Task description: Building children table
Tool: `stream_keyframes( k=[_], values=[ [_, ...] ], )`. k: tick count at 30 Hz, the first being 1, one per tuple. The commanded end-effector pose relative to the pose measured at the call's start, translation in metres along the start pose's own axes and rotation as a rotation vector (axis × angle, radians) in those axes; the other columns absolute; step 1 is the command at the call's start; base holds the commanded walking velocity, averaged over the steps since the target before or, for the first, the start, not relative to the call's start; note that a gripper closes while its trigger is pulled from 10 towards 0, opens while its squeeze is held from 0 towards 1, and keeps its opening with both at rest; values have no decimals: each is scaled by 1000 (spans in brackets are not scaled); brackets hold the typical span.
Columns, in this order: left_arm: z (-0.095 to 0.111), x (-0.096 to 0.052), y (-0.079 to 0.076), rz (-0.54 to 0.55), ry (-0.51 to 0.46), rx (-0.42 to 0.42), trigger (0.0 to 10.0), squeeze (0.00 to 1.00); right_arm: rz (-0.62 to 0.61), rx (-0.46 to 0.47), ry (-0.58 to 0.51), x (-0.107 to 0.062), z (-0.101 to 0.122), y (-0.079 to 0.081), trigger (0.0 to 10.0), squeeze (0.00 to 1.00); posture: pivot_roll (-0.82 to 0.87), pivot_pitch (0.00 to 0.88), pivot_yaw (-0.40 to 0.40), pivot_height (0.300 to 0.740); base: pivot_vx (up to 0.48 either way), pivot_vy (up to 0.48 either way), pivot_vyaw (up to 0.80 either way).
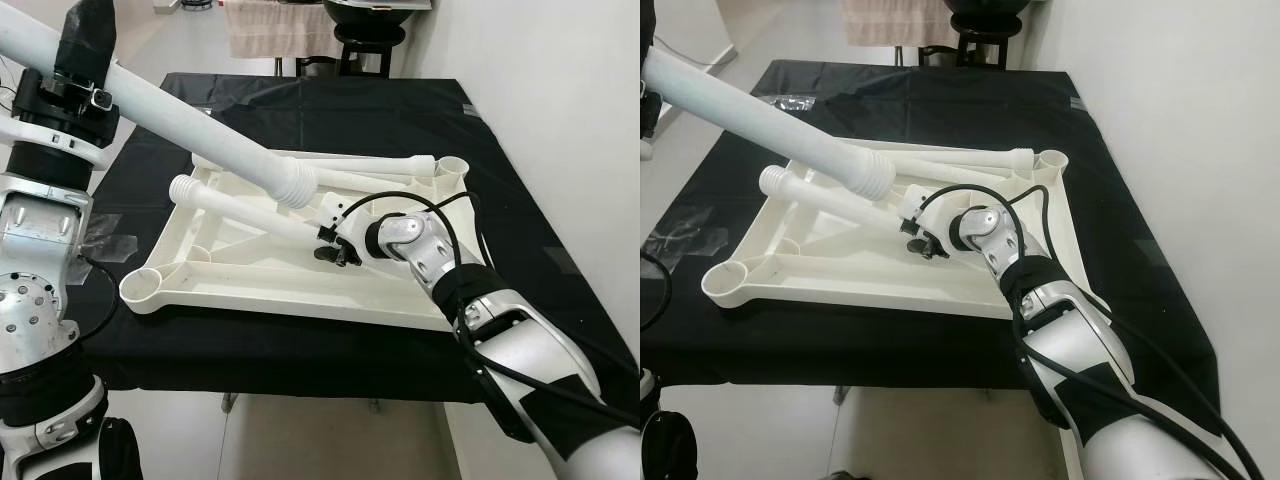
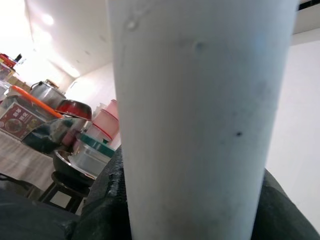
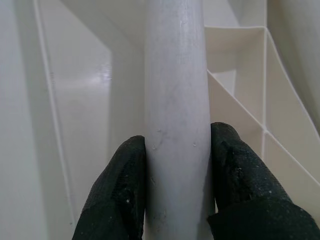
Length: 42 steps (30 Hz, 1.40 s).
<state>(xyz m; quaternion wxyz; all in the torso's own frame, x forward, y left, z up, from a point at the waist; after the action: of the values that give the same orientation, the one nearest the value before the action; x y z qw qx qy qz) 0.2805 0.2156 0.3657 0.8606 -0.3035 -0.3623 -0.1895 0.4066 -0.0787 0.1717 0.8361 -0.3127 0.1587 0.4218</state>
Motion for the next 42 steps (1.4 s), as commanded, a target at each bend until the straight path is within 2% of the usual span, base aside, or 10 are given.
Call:
stream_keyframes(
  k=[1,10,11,12,13,15,22,23,32,42],
  values=[
    [4,1,-3,-10,-17,8,0,0,38,-15,12,2,-4,5,0,0,45,121,-37,740,0,0,0],
    [2,0,-4,-11,-17,5,0,0,133,26,-22,-2,-6,10,0,0,40,117,-37,740,0,0,0],
    [2,0,-4,-12,-17,4,0,0,131,16,9,-3,-13,9,10000,0,39,117,-37,740,0,0,0],
    [2,0,-4,-12,-17,4,0,0,131,16,9,-3,-13,9,10000,0,39,117,-37,740,0,0,0],
    [1,0,-4,-12,-16,2,0,0,121,22,62,-6,-24,7,10000,804,38,117,-36,740,0,0,0],
    [1,0,-4,-12,-15,1,0,0,126,20,83,-8,-28,6,10000,1000,38,117,-36,740,0,0,0],
    [0,0,-4,-13,-13,-6,0,0,77,26,86,-12,-30,-2,10000,1000,36,113,-34,740,0,0,0],
    [-1,0,-4,-14,-11,-10,0,0,64,47,72,-16,-30,-7,10000,0,38,108,-33,740,0,0,0],
    [2,2,-8,-38,-18,-1,0,0,166,103,-25,-52,-38,-21,10000,0,49,97,-35,740,0,0,0],
    [8,2,-18,-187,70,107,0,0,226,161,-207,-132,-50,-35,10000,0,61,80,-27,740,0,0,0]
  ],
)
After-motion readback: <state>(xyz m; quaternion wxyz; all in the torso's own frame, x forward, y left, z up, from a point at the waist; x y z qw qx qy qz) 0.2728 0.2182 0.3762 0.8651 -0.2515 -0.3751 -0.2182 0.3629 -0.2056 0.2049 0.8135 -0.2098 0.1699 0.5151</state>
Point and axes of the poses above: a point about 5 cm out from each wrist's last joint towards the gripper, its own x axis pointing out of the wrist towards the gripper, its own z axis along the axis of the wrist's last joint, y = z × x, the point moved 2 cm from there along x, pointing out of the wrist towards the gripper, and after that the axes turned 7 degrees about x, right-handed, at the moved point
